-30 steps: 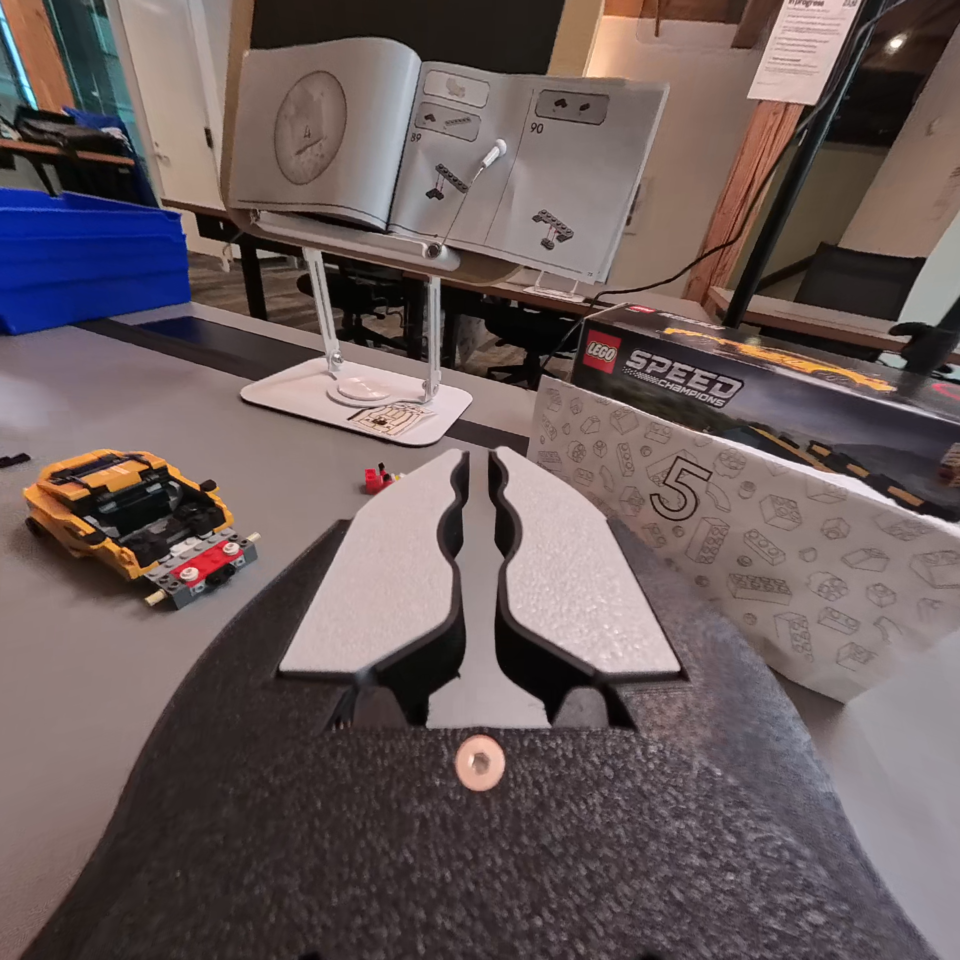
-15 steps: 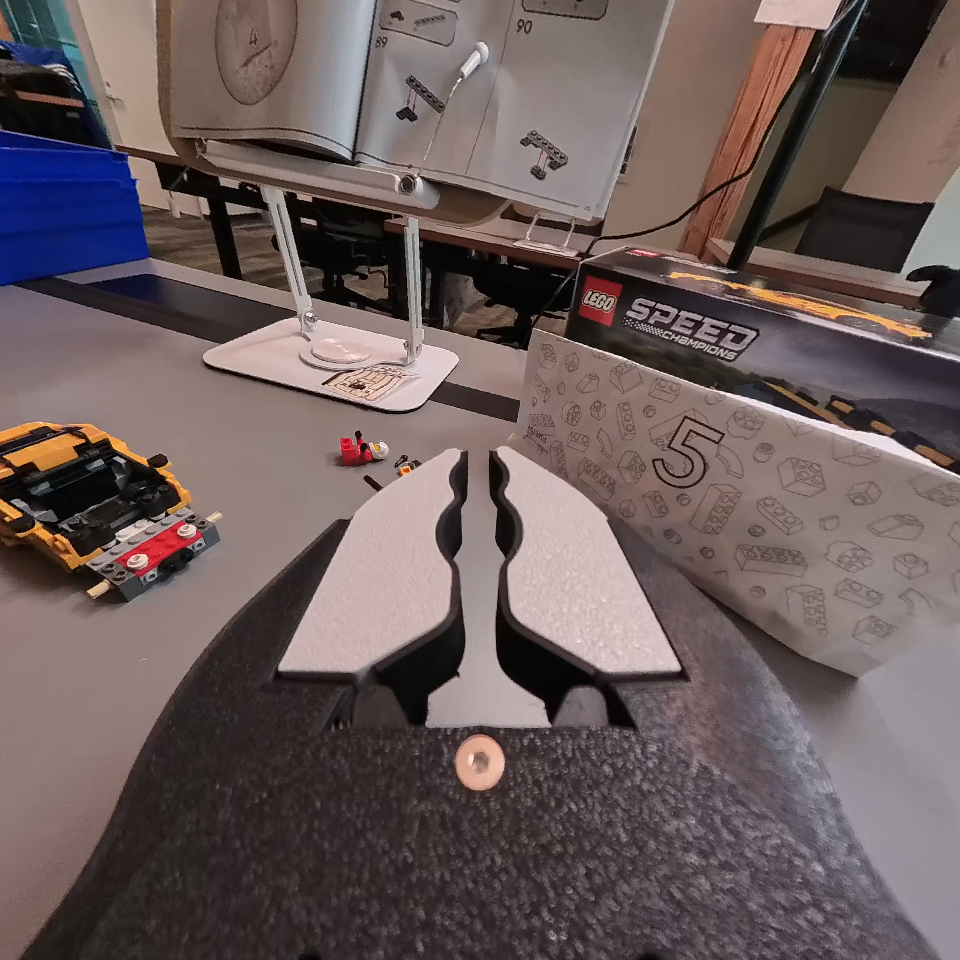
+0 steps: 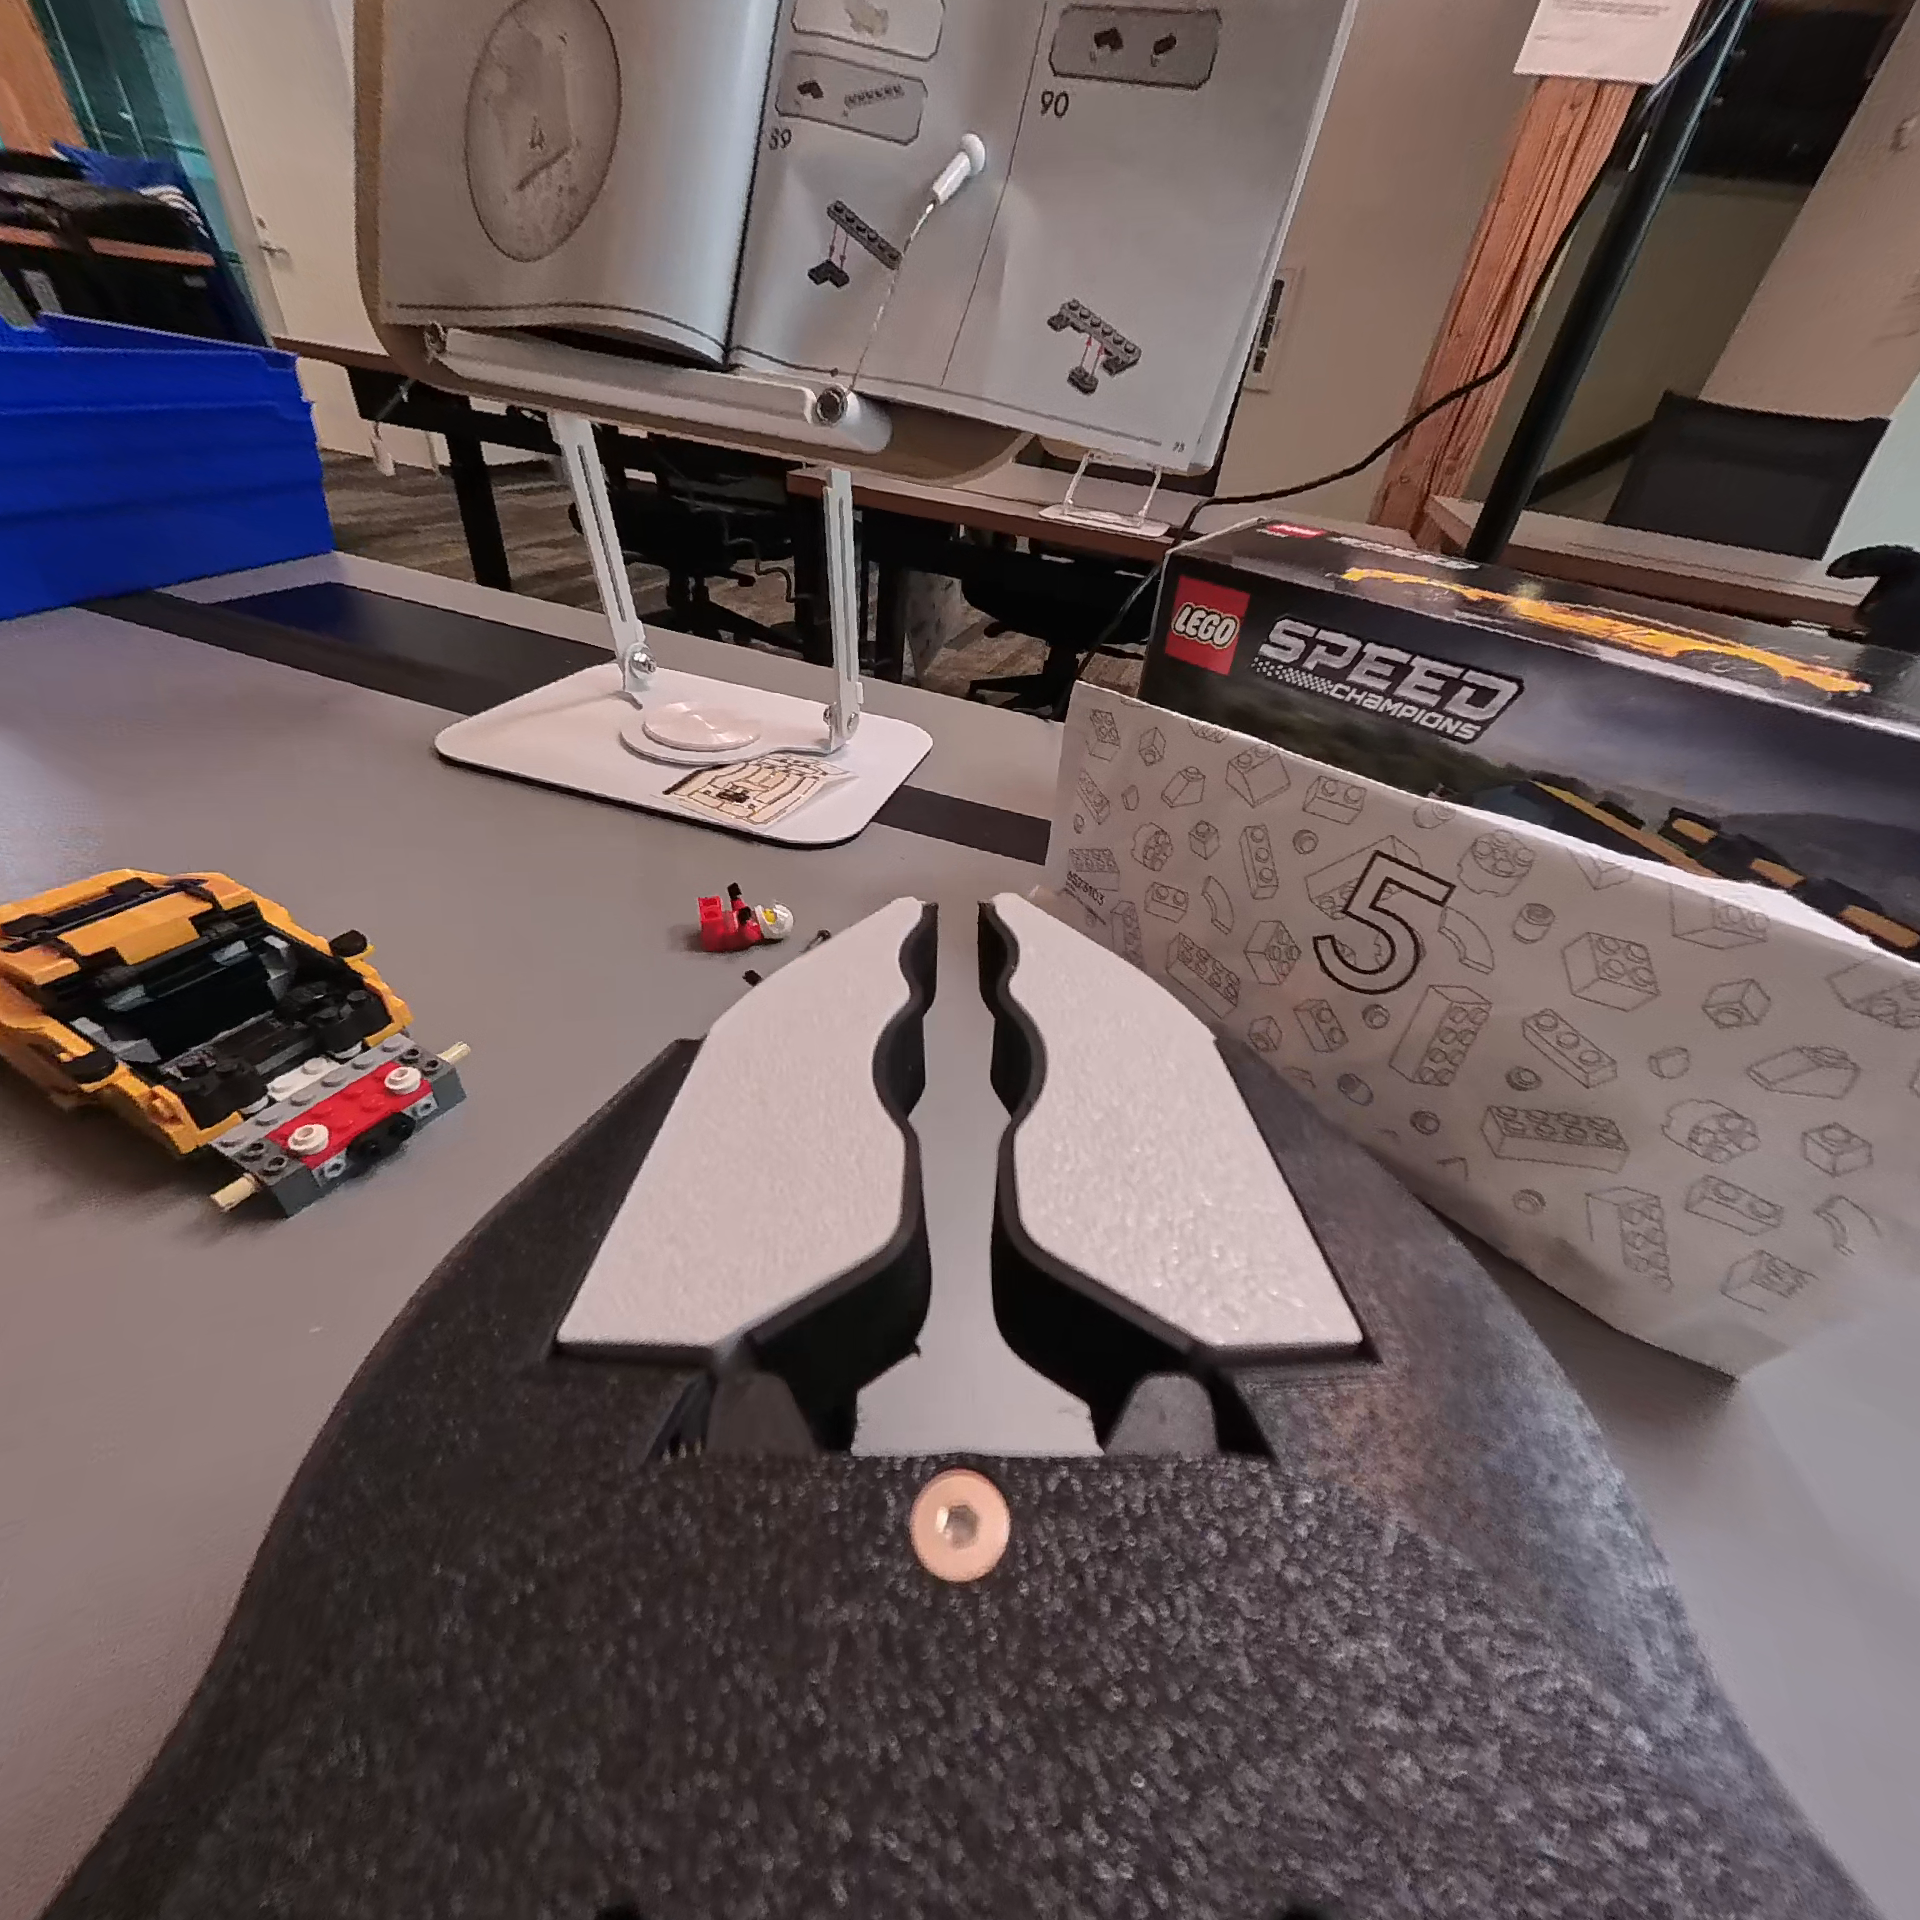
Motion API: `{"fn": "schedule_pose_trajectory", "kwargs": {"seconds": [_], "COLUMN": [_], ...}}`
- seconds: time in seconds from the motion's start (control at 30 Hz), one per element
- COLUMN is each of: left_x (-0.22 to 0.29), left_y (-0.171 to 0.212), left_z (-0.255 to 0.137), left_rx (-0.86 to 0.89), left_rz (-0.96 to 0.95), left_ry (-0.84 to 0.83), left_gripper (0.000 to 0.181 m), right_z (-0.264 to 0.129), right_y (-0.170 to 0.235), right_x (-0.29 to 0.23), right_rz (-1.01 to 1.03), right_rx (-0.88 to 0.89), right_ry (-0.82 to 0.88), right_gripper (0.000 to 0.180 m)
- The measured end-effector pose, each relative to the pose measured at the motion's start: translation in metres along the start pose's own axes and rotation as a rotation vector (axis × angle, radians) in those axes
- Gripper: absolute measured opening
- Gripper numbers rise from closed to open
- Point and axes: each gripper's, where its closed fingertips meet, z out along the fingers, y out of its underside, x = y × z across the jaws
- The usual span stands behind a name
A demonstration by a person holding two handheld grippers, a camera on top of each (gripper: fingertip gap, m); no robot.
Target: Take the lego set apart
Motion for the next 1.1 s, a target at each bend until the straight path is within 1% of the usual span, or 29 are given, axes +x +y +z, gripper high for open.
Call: {"fn": "schedule_pose_trajectory", "kwargs": {"seconds": [0.13,0.37,0.47,0.63,0.77,0.93,1.1], "left_x": [0.008,0.069,0.112,0.205,0.274,0.344,0.380], "left_y": [-0.034,-0.092,-0.107,-0.109,-0.102,-0.099,-0.104], "left_z": [-0.053,-0.169,-0.220,-0.287,-0.319,-0.342,-0.352], "left_rx": [0.156,0.439,0.547,0.686,0.747,0.799,0.859], "left_rz": [0.021,0.131,0.199,0.335,0.425,0.465,0.587], "left_ry": [0.016,0.056,0.101,0.175,0.211,0.299,0.213], "left_gripper": [0.000,0.000,0.000,0.000,0.000,0.000,0.000], "right_z": [-0.005,-0.010,-0.011,-0.012,-0.017,-0.023,-0.018], "right_y": [-0.008,-0.017,-0.020,-0.029,-0.041,-0.057,-0.073], "right_x": [-0.002,-0.009,-0.021,-0.066,-0.105,-0.145,-0.176], "right_rz": [0.002,0.002,0.004,0.010,0.107,0.350,0.571], "right_rx": [0.030,0.060,0.066,0.054,0.010,-0.091,-0.141], "right_ry": [-0.006,-0.040,-0.095,-0.299,-0.505,-0.764,-0.896], "right_gripper": [0.007,0.007,0.008,0.021,0.029,0.042,0.051]}}
